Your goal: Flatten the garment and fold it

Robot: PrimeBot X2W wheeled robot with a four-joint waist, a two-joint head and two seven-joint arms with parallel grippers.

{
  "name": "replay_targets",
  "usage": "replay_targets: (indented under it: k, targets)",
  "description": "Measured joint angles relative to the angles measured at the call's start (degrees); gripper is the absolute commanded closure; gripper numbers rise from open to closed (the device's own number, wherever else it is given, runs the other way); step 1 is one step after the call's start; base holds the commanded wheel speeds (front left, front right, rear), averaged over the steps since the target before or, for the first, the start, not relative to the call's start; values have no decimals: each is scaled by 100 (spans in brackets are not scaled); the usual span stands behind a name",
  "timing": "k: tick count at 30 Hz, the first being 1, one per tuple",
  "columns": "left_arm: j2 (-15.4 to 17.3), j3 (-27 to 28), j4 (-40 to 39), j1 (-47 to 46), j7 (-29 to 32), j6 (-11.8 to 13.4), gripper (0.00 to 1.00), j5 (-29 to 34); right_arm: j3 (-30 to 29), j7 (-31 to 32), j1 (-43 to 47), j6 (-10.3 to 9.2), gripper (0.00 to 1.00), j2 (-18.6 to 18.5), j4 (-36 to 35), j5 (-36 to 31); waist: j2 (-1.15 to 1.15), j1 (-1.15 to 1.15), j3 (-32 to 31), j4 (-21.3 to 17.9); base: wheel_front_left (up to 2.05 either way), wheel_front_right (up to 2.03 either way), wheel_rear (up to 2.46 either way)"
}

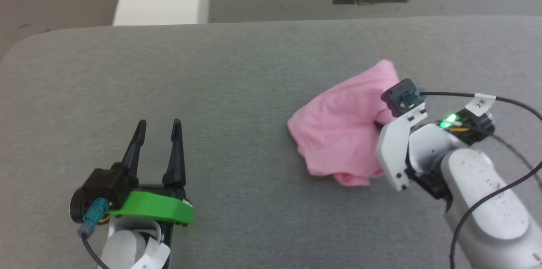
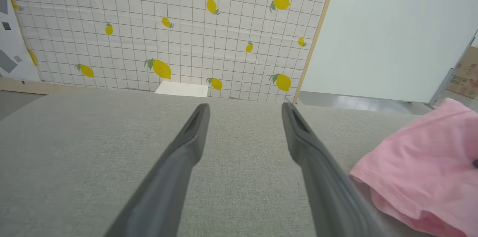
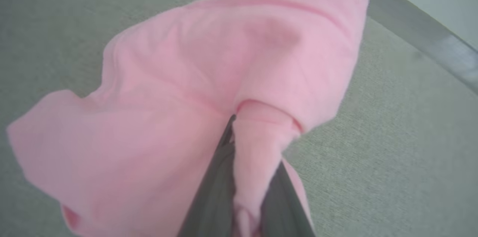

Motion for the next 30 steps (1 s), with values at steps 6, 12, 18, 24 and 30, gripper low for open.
replay_targets:
  k: [6, 12, 18, 24, 30]
  targets:
    - [87, -141, -111, -390, 0, -4, 0, 88, 622, -319, -534, 3, 100, -929, 344, -290, 0, 0, 261, -668, 0, 0, 0]
    - [339, -289, -151, -707, 2, -5, 0, 213, 688, -954, -1110, 30, 100, -1334, 1176, -548, 0, 0, 661, -1158, 0, 0, 0]
    - [670, -382, -350, -954, 140, -7, 0, 264, 537, -1425, -1636, 30, 100, -1437, 2025, -980, 0, 0, 1184, -1466, 0, 0, 0]
    - [891, -349, -651, -1064, 367, -5, 0, 266, 85, -1652, -2169, 31, 100, -1478, 2737, -1467, 0, 1, 1685, -1631, 0, 0, 0]
    - [1011, -279, -858, -1061, 470, 2, 0, 266, -659, -1819, -2477, 31, 100, -1396, 3050, -1890, 0, 1, 2019, -1655, 0, 0, 0]
